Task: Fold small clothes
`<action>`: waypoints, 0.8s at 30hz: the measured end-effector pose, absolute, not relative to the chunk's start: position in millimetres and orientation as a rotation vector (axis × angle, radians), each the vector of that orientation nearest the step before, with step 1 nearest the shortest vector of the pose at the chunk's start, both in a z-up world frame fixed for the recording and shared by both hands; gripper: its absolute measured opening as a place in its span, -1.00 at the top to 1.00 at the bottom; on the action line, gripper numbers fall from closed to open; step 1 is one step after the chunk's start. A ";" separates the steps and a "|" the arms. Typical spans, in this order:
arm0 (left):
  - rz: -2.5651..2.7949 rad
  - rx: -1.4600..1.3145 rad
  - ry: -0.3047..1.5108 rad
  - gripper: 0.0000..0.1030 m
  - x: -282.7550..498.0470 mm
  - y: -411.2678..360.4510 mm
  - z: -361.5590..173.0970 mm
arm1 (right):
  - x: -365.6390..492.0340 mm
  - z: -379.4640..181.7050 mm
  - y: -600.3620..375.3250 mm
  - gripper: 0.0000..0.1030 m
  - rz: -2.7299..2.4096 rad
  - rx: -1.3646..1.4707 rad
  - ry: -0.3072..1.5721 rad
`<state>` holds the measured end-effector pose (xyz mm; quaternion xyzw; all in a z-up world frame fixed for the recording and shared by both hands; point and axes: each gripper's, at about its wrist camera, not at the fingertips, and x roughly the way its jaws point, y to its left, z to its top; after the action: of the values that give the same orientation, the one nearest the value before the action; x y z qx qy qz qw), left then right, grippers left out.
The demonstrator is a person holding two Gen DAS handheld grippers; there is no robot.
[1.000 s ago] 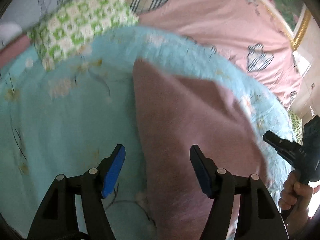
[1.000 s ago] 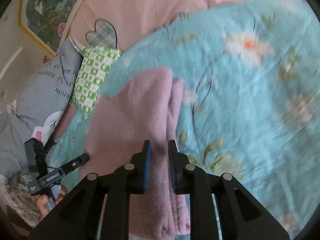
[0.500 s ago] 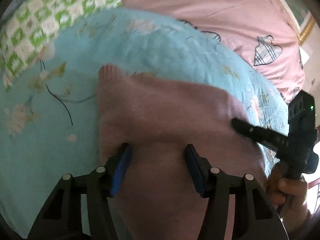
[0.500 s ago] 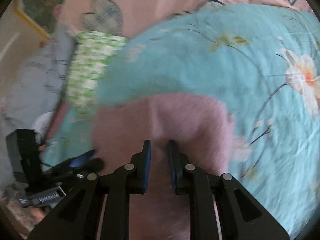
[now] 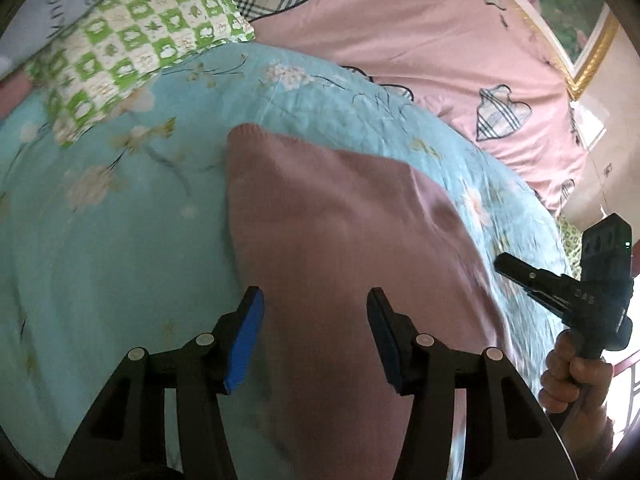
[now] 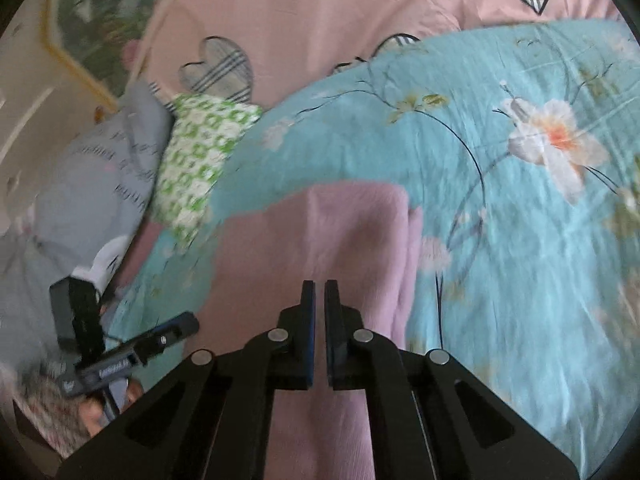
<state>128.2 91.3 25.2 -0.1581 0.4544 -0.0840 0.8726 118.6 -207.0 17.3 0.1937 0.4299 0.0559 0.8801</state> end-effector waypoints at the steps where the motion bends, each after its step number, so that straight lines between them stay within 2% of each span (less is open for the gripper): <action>1: -0.174 -0.329 0.946 -0.05 113.1 91.7 25.3 | 107.7 18.9 -204.0 0.90 0.128 0.402 0.893; 12: -0.144 -0.400 0.996 -0.05 36.4 97.8 9.7 | 21.6 -0.9 -183.8 0.90 0.134 0.366 0.914; 16: -0.155 -0.325 0.999 -0.14 11.0 87.2 4.2 | 3.0 -1.7 -187.8 0.90 0.121 0.392 0.890; 24: -0.158 -0.371 0.981 -0.11 16.2 87.5 10.1 | 18.2 3.0 -174.7 0.90 0.133 0.350 0.881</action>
<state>16.2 87.5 10.1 -0.1767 0.4680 -0.0753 0.8626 18.2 -174.7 3.0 0.1685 0.4237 0.0638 0.8877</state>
